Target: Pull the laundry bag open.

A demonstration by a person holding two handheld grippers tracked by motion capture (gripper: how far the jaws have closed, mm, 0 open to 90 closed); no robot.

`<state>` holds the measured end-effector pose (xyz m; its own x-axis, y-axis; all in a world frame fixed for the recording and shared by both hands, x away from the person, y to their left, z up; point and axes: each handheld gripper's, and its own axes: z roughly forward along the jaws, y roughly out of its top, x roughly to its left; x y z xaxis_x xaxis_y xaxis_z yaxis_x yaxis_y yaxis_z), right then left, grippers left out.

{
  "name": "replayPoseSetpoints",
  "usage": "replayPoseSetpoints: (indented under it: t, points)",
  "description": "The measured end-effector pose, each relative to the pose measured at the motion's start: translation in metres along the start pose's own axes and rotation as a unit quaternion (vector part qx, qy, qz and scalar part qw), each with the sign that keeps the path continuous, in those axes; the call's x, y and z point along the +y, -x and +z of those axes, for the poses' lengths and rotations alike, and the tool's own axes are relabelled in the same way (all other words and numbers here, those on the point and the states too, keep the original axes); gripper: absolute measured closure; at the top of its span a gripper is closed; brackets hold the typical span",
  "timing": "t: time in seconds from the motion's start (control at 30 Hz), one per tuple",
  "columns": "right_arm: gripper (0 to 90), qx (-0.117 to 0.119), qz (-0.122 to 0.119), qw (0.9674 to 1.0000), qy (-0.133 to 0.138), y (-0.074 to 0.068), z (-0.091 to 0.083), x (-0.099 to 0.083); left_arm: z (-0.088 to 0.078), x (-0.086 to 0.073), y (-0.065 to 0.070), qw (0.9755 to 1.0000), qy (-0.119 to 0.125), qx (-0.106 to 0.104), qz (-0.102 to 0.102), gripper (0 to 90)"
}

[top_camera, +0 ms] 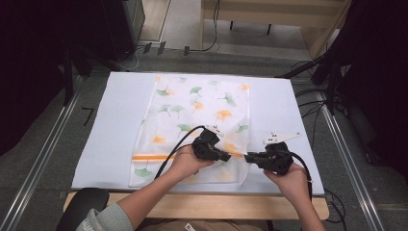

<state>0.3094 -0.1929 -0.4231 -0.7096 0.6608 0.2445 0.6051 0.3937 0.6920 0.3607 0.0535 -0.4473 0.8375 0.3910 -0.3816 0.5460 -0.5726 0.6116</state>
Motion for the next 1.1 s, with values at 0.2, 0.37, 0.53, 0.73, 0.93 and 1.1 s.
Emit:
replayPoseSetpoints:
  t: [0.2,0.37,0.53,0.73,0.93,1.1]
  points:
    - [85.7,0.000,0.001,1.0000,0.001,0.001,0.001,0.000,0.000,0.000,0.000,1.0000,0.000,0.004,0.001,90.0]
    - [85.6,0.004,0.003,1.0000,-0.003,0.001,0.003,0.000,-0.001,-0.001,-0.001,1.0000,0.000,0.005,0.003,90.0]
    - [85.6,0.005,0.003,1.0000,-0.003,0.001,0.003,0.000,-0.001,-0.002,-0.001,1.0000,-0.001,0.006,0.003,90.0]
    - [85.7,0.009,-0.003,0.9999,-0.005,0.001,0.003,0.000,0.000,-0.003,-0.004,1.0000,-0.004,0.003,-0.001,90.0]
    - [85.7,0.010,-0.001,0.9999,-0.004,0.003,0.002,-0.001,0.000,-0.005,-0.010,0.9999,-0.007,0.005,-0.011,90.0]
    - [85.6,0.006,0.001,1.0000,-0.003,0.004,-0.001,-0.002,-0.005,-0.009,-0.017,0.9995,-0.016,0.019,-0.020,90.0]
